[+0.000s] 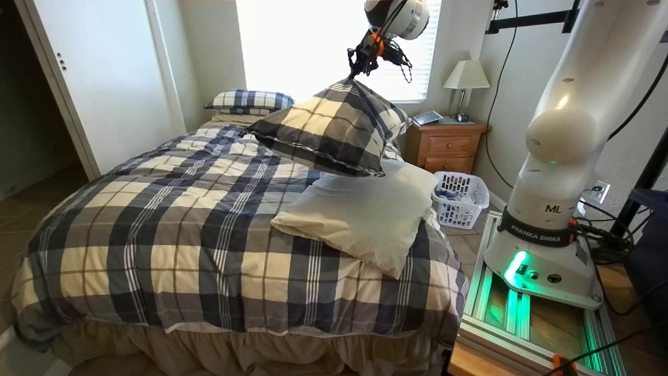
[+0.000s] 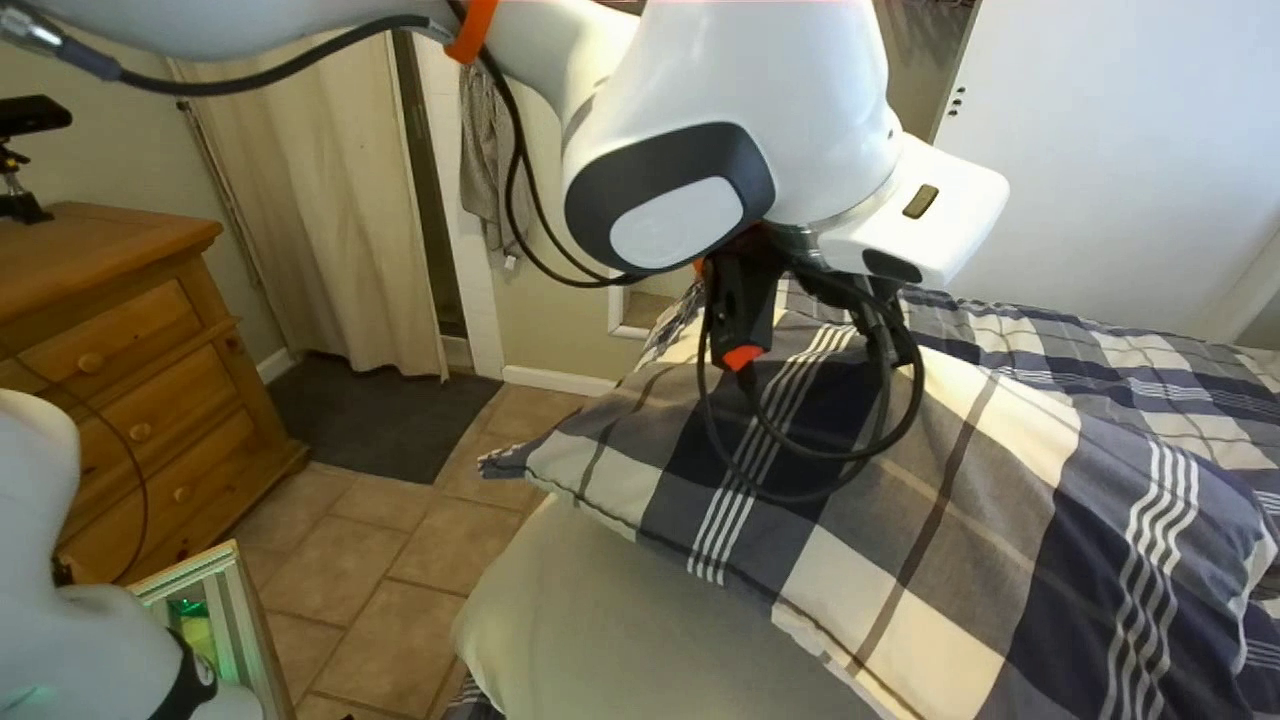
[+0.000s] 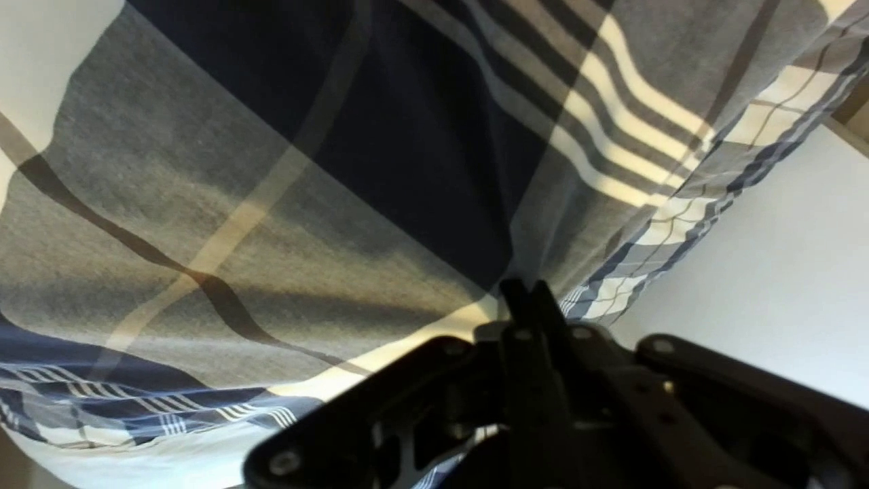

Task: Remove the checked pillow from the top of the white pillow

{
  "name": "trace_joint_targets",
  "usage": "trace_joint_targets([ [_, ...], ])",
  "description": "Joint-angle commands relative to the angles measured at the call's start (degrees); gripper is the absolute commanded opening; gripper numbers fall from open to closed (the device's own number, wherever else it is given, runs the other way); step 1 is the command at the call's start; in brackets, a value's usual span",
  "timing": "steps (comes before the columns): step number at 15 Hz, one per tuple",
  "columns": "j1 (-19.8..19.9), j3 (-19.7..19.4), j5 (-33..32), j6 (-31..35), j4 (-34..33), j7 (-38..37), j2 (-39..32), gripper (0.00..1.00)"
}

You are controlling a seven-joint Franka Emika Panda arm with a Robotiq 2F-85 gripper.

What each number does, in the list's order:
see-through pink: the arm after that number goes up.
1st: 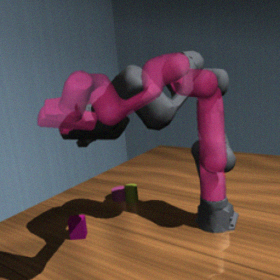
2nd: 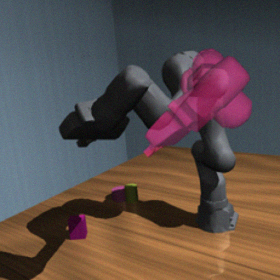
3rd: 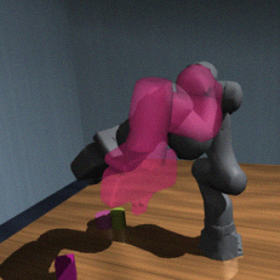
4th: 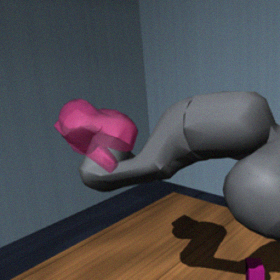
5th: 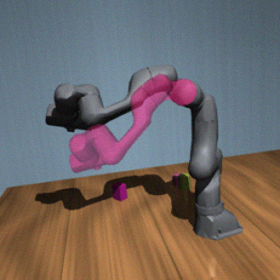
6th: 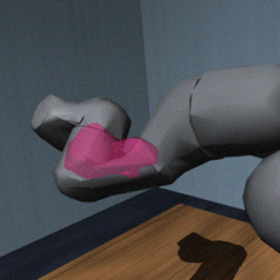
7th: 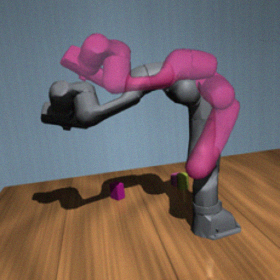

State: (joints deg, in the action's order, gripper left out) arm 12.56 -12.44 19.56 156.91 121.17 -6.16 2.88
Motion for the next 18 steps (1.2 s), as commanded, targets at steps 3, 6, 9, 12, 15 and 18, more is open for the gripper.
trace_joint_targets([
  [3, -0.46, 0.11, 5.90, 1.69, -9.17, 1.46, -4.72, 0.00],
  [6, -0.29, 0.55, 7.25, 1.67, -12.90, 1.51, -7.86, 0.00],
  [9, -0.20, 1.49, 8.14, 1.38, -16.73, 2.62, -11.03, 0.00],
  [12, 0.05, 2.82, 8.06, 0.60, -20.63, 4.26, -14.23, 0.00],
  [15, 0.79, 4.51, 8.16, -0.83, -24.34, 7.88, -17.20, 0.00],
  [18, 2.15, 6.49, 9.36, -2.12, -27.73, 13.20, -20.08, 0.00],
])
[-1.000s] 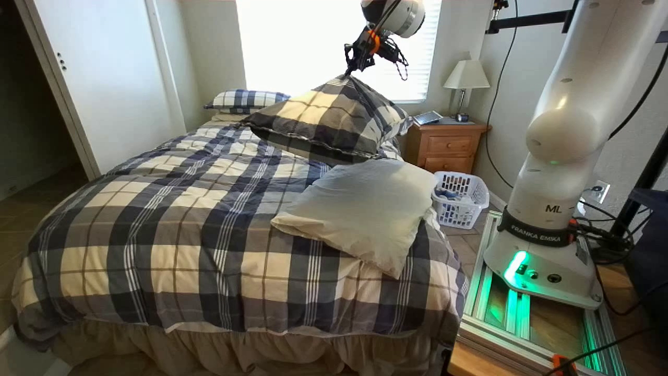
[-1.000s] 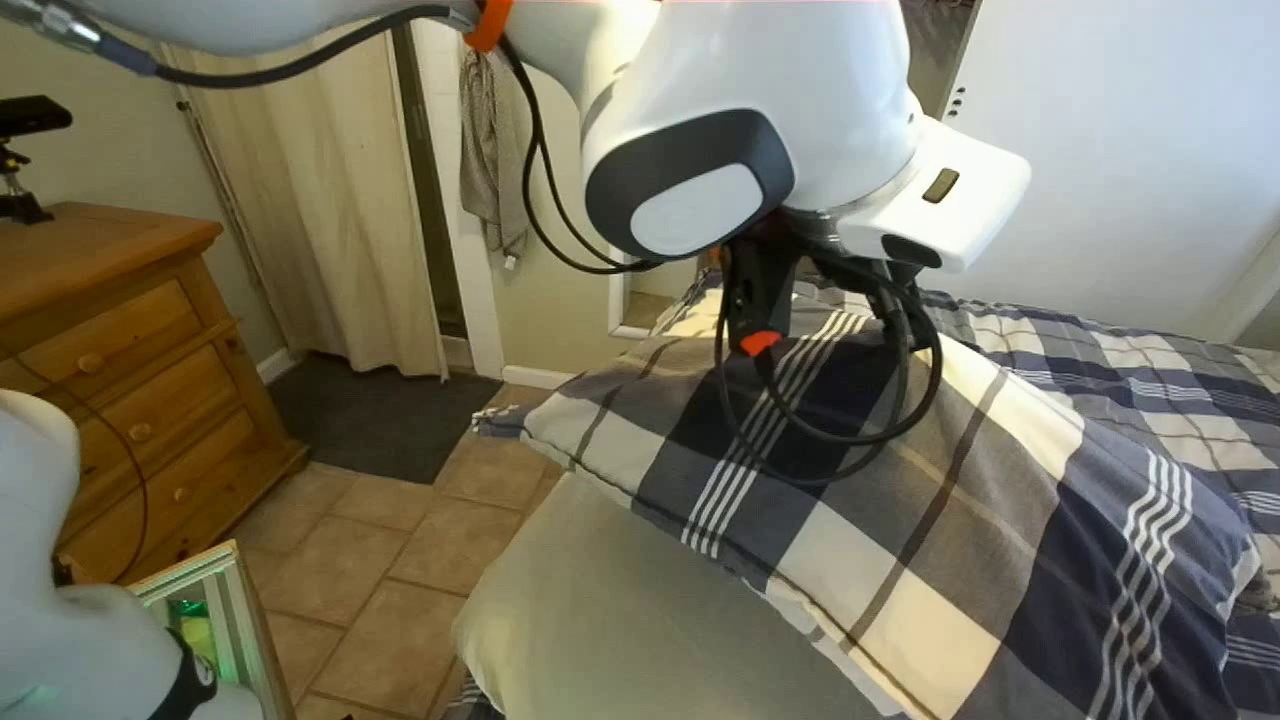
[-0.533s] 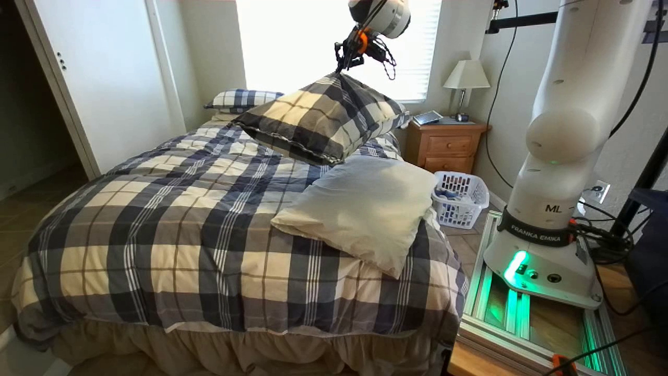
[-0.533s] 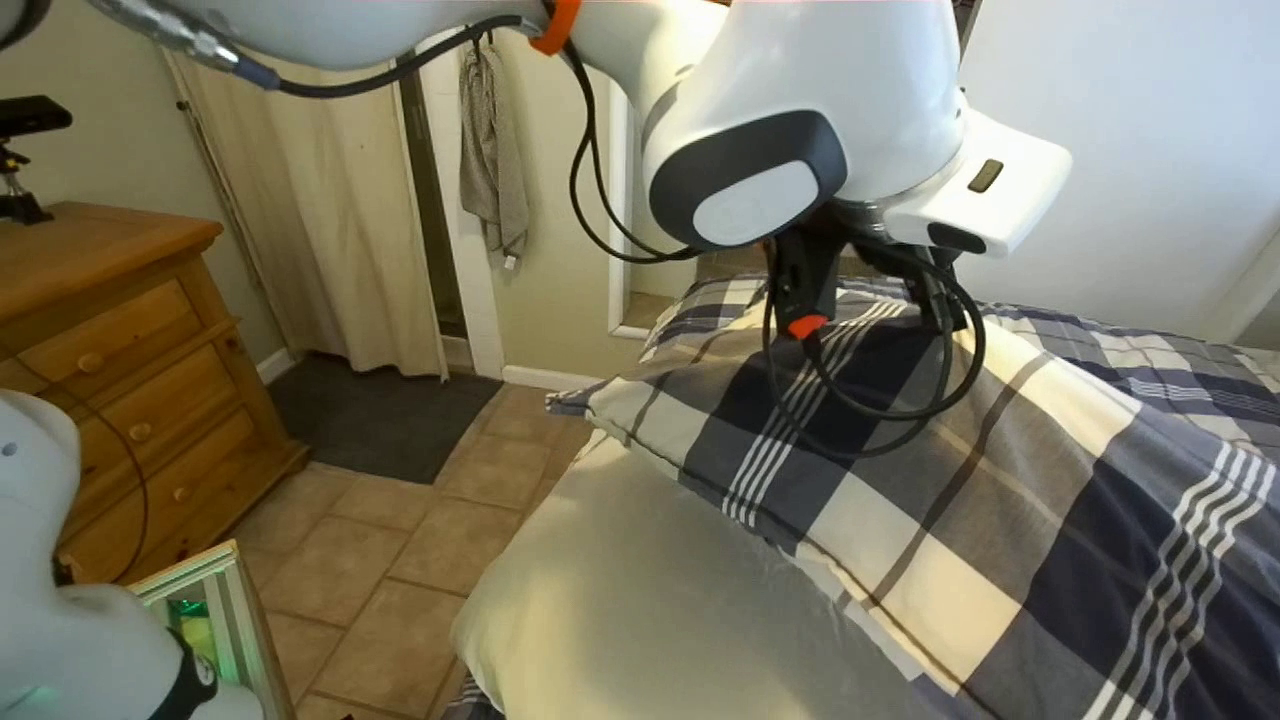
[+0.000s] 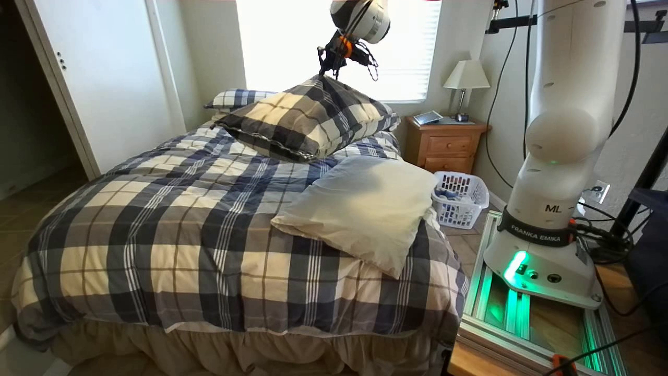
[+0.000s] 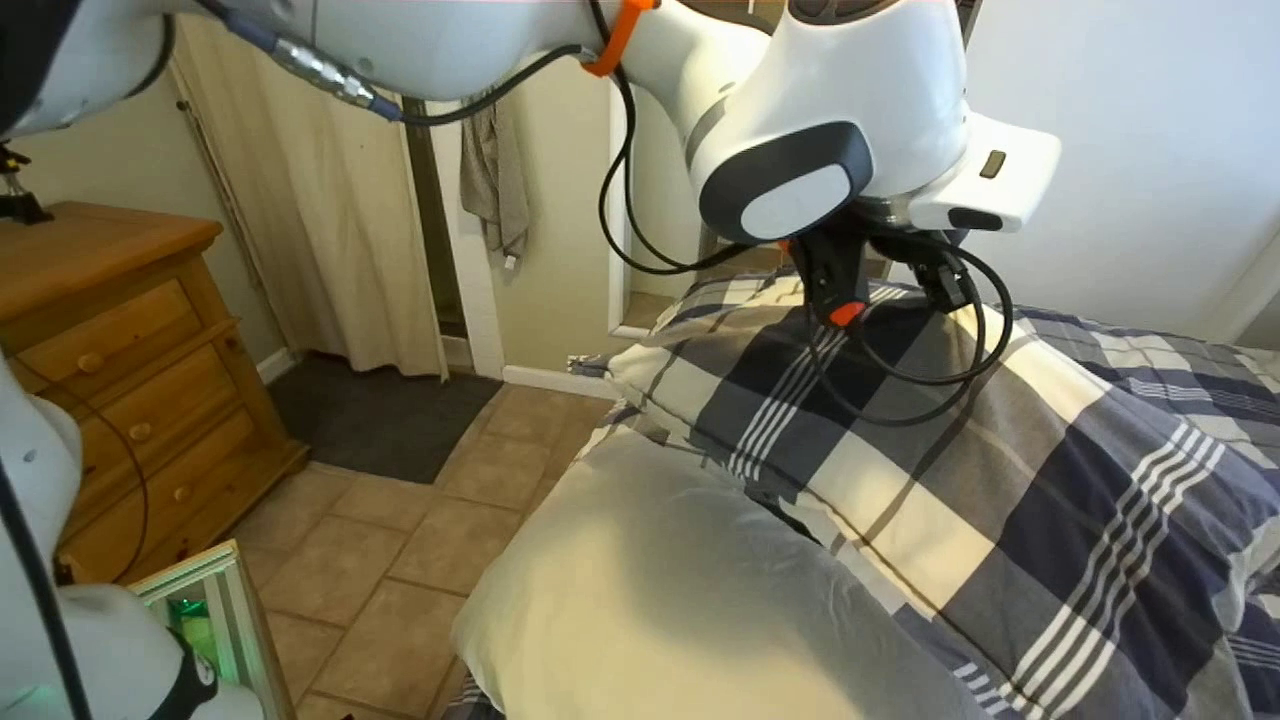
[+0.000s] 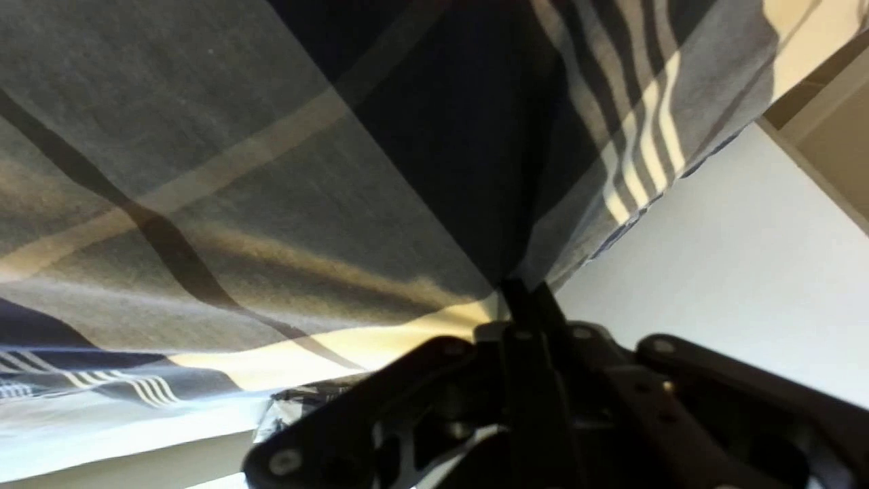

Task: Remove the checked pillow from the top of the white pillow

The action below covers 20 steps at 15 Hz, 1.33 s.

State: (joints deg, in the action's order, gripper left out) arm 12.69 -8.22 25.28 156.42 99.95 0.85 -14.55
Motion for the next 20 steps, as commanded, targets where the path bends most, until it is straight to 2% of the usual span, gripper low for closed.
trace_joint_targets([
  [1, 2.40, 2.80, 4.29, -1.93, -7.46, 7.56, -3.46, 0.00],
  [6, 3.58, 4.78, 3.23, -1.70, -11.72, 3.72, -7.24, 0.00],
  [13, 3.26, 3.22, 1.48, -1.83, -18.65, -7.56, -12.72, 0.00],
  [20, 4.79, 4.80, 1.45, -2.89, -25.98, -7.78, -17.86, 0.00],
])
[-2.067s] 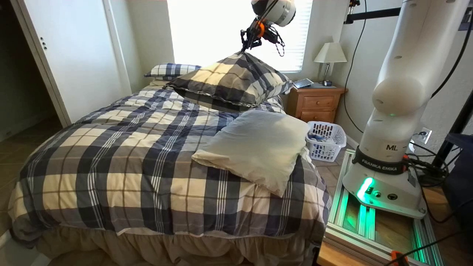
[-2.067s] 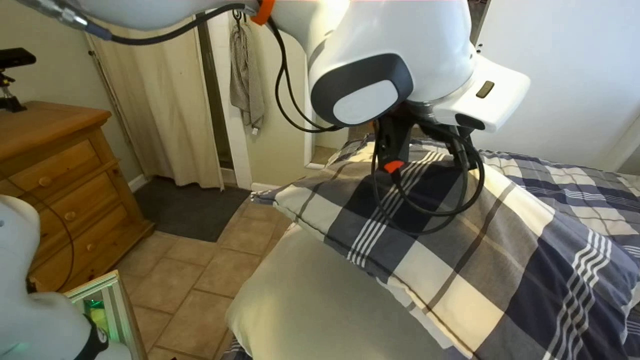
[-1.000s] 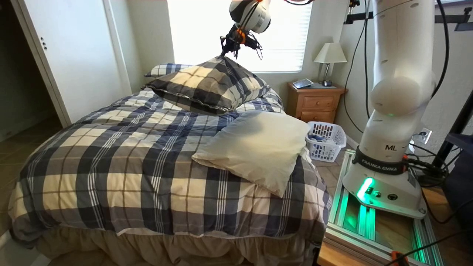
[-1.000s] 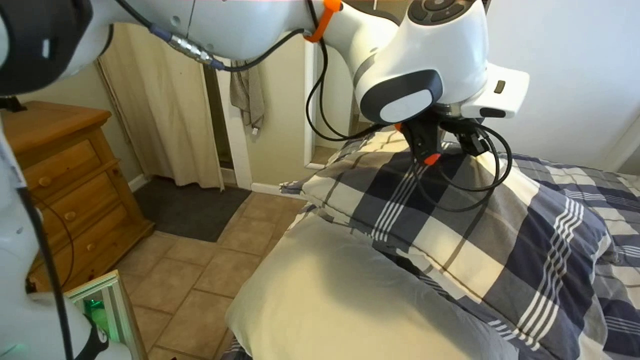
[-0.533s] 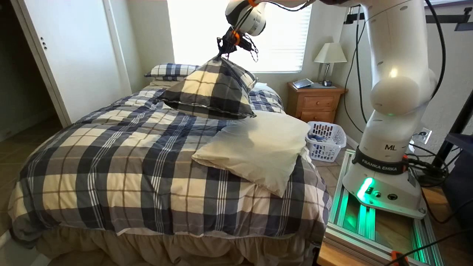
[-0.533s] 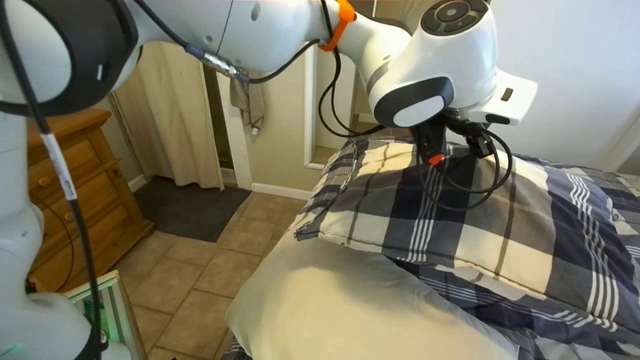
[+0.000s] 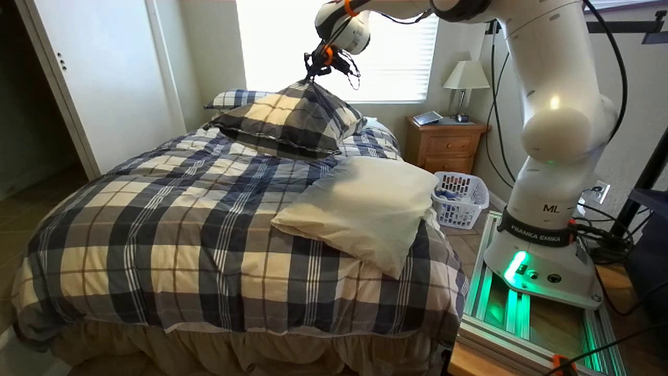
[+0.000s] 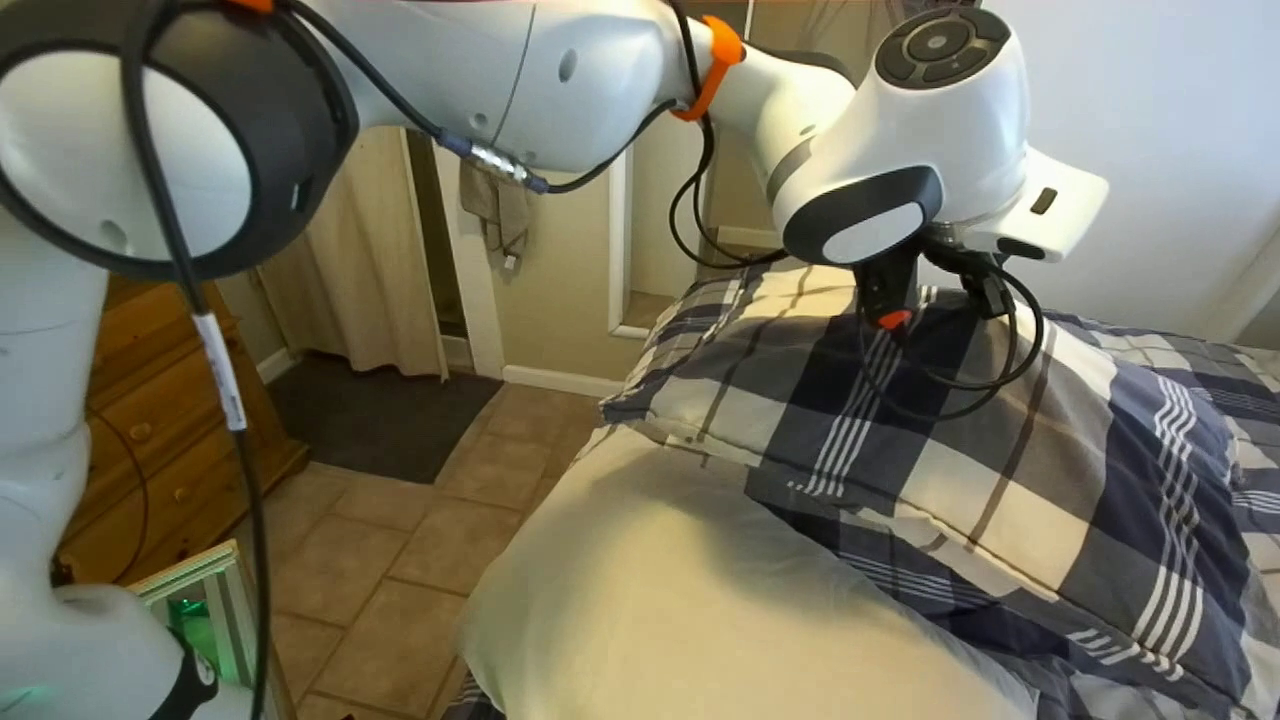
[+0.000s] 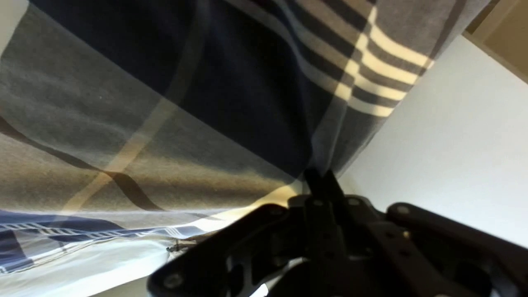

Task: Remove the checked pillow from the top of the white pillow

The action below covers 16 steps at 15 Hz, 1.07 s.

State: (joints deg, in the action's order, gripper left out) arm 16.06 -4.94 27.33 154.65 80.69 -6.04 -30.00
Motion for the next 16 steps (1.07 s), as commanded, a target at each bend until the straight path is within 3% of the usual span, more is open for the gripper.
trace_joint_targets([
  [1, 1.76, 2.28, -0.48, -1.14, -7.57, 0.50, -3.11, 0.00],
  [9, 4.36, 7.58, 0.14, -4.39, -13.87, 8.31, -7.87, 0.00],
  [16, 5.05, 9.42, 0.30, -6.84, -16.97, 11.48, -10.30, 0.00],
])
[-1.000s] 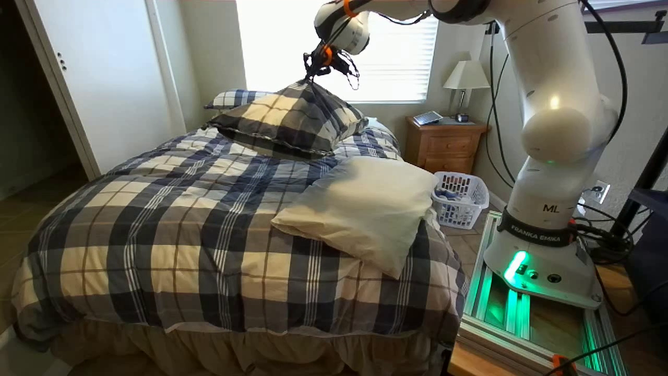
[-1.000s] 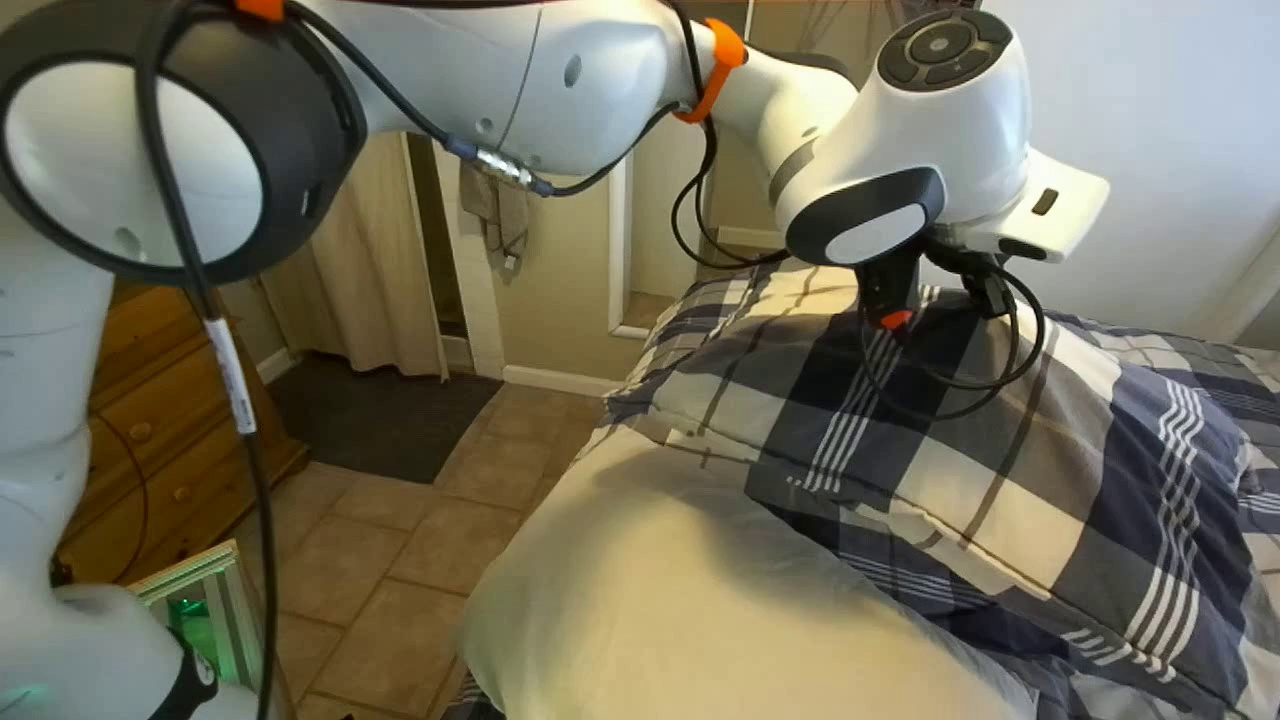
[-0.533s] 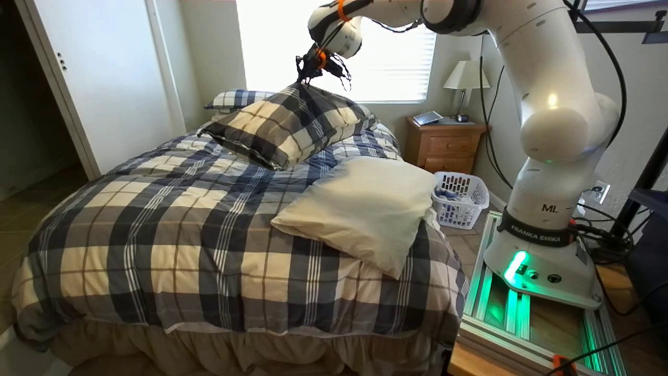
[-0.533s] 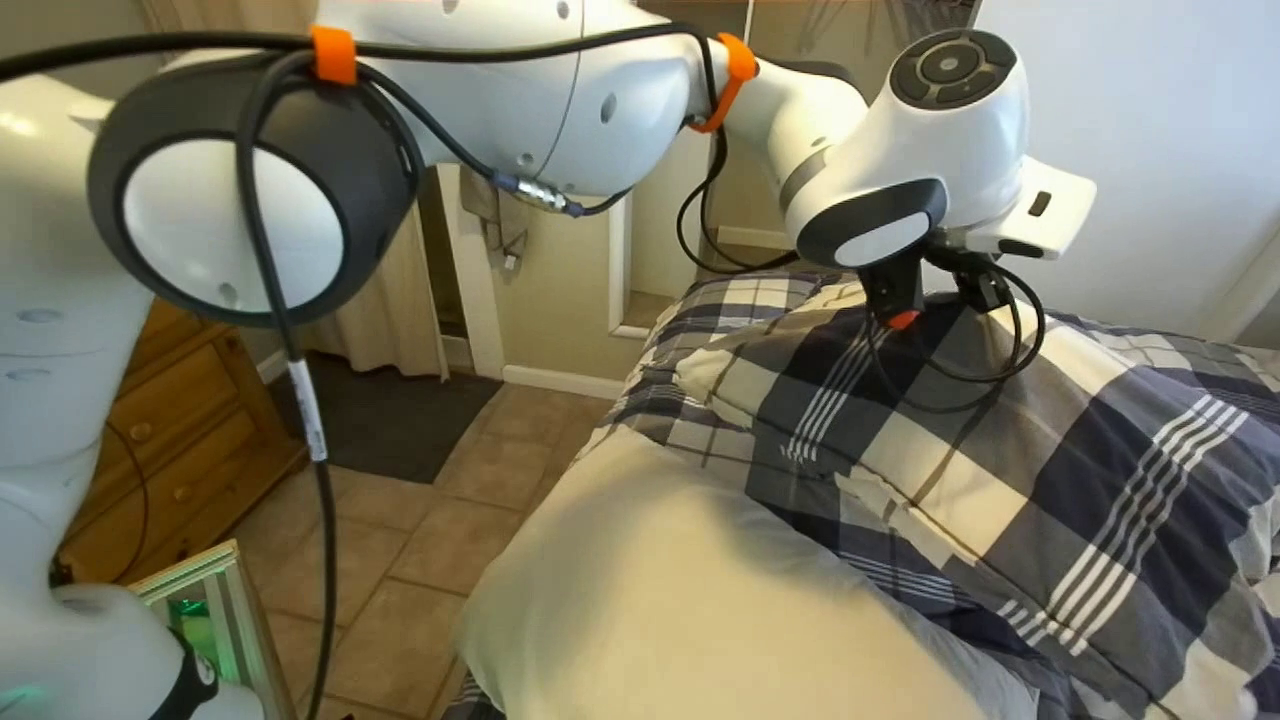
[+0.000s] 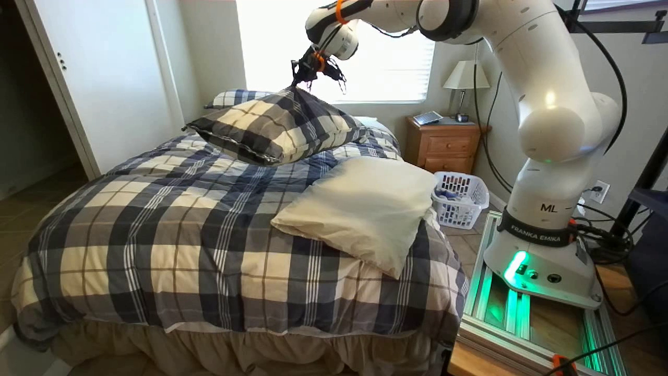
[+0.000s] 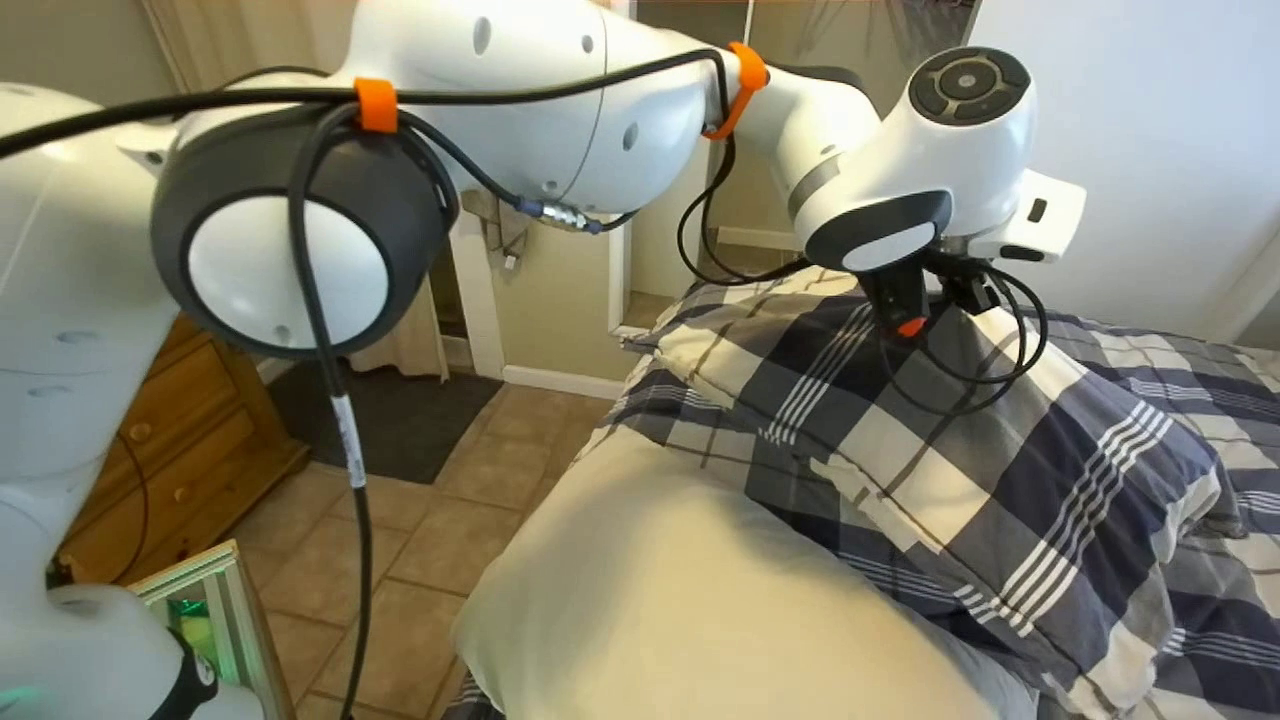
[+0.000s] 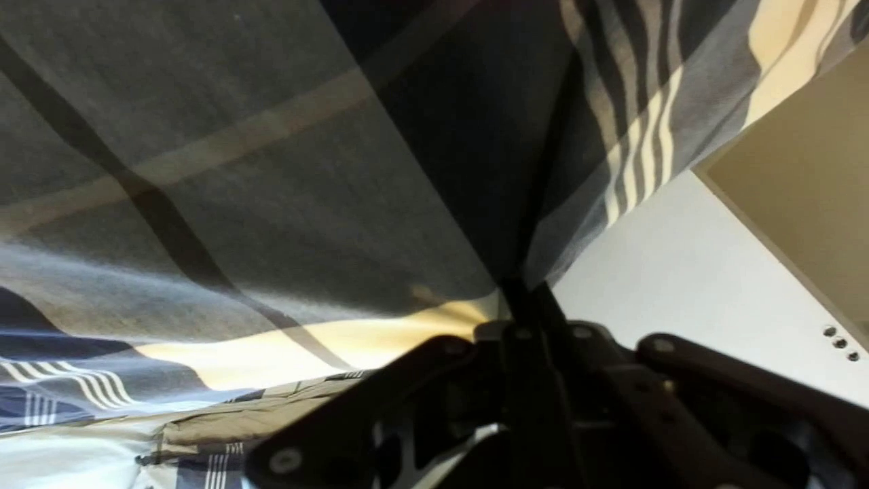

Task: Remove the checked pillow from the top of the white pillow

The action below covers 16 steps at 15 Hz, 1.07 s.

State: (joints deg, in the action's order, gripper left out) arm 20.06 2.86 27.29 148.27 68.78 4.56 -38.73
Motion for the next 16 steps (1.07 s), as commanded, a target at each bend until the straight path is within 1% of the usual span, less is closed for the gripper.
trace_joint_targets([
  [1, 0.72, 1.27, 0.21, -0.40, -5.22, -0.39, -1.85, 0.00],
  [2, 0.21, 0.63, -0.09, 0.56, -5.45, -1.81, -2.29, 0.00],
  [4, -0.39, -0.40, -0.26, 0.28, -6.05, -5.77, -2.91, 0.00],
  [7, -0.54, -0.71, -0.42, -0.02, -6.78, -8.41, -3.76, 0.00],
  [16, 0.07, 0.27, -0.36, -1.29, -9.44, -8.55, -6.29, 0.00],
])
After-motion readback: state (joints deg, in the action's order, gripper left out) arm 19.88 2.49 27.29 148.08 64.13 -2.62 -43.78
